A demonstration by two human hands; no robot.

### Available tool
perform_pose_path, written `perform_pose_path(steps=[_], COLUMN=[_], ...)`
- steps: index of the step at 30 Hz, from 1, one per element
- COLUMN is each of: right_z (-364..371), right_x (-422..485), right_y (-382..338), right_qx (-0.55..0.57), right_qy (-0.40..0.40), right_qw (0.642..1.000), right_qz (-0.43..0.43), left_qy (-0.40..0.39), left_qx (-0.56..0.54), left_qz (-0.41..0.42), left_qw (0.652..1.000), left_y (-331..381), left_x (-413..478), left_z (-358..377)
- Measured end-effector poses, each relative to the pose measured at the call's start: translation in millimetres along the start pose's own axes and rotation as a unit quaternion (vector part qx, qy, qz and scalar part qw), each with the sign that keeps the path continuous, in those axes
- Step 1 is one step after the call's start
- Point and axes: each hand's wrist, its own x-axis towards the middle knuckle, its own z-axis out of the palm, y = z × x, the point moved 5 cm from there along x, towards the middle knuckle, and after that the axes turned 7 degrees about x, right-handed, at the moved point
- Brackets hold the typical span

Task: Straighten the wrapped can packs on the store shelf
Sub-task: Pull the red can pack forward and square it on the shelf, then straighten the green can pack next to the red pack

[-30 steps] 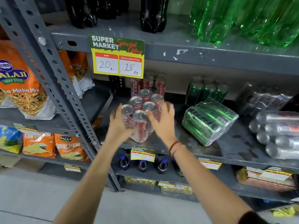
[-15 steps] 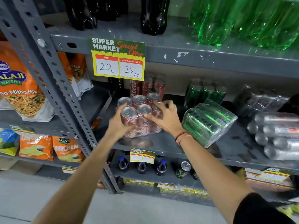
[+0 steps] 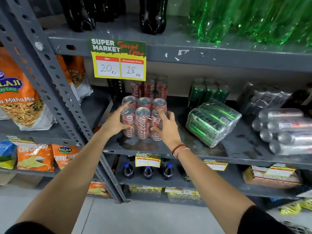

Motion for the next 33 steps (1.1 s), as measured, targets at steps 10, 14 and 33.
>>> perform_pose_path(steps=[10, 14, 33], right_z=[-127, -185, -211], right_x=[-1, 10, 60], right_y=[59, 113, 165], right_qx=[0.044, -0.051, -0.051], right_qy=[0.097, 0.067, -0.221], right_qw=[0.994, 0.987, 0.96], right_qz=[0.028, 0.138, 0.163], left_qy=[0.186, -0.057, -0.036], left_qx=[-0.053, -0.13, -0.207], left_qz=[0.063, 0.026, -0.178], left_qw=[0.979, 0.989, 0.961], left_y=[101, 140, 192], left_x=[-85, -50, 30], left_z=[81, 156, 236])
